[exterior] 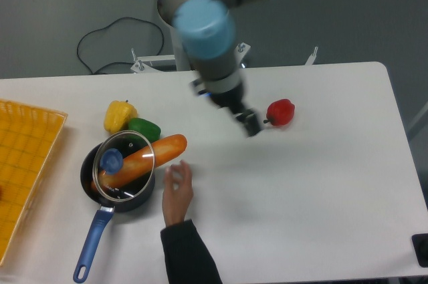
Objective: Close the pot lid
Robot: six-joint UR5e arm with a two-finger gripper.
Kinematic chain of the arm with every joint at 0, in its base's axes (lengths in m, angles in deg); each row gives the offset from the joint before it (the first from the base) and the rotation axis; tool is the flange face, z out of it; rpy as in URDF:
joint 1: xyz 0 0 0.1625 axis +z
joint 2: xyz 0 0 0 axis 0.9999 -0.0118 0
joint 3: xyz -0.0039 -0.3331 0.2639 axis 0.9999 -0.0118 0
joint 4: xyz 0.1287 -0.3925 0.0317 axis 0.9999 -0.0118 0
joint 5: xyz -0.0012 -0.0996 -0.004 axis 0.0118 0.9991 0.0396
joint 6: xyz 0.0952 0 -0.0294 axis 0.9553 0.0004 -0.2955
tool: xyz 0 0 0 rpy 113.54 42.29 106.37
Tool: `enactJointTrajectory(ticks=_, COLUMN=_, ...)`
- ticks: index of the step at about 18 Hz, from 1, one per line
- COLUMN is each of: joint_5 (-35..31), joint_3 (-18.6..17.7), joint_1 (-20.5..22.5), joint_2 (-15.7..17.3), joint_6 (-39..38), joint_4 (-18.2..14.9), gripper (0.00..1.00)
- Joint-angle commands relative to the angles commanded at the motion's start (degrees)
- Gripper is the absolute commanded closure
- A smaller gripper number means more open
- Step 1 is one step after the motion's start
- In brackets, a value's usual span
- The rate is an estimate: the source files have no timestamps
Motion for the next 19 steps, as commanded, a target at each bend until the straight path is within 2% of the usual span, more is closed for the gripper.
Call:
enactJointTrajectory(ticks=2, joint_5=0.0, joint_3=0.0, joint_1=5.1, joint_2=-0.1, joint_6=5.2, joint_4=0.3, gripper=0.0)
enactJointTrajectory(ticks=6, joint_5=0.0, joint_3=-0.2, joint_1=14.0, joint_2=-0.2, joint_6=9.3, joint_4=0.1, gripper=0.0)
enactJointTrajectory(ticks=10, joint_5=0.0, joint_3=-0.5, joint_1=22.3, joint_2=-0.3, joint_6=21.5, joint_4=0.1, gripper=0.0)
enactJointTrajectory(ticks=15, joint_5=-0.1, joint_3=-0.7, joint_1=28.5, joint_2=-0.3, joint_6=26.9, joint_4=-0.1, gripper=0.0)
enactJointTrajectory(ticks=19, joint_5=0.3, joint_3=-0.8, joint_1=33.6, joint_2=-0.4, joint_6=35.1, joint_4=-0.1, gripper=0.0)
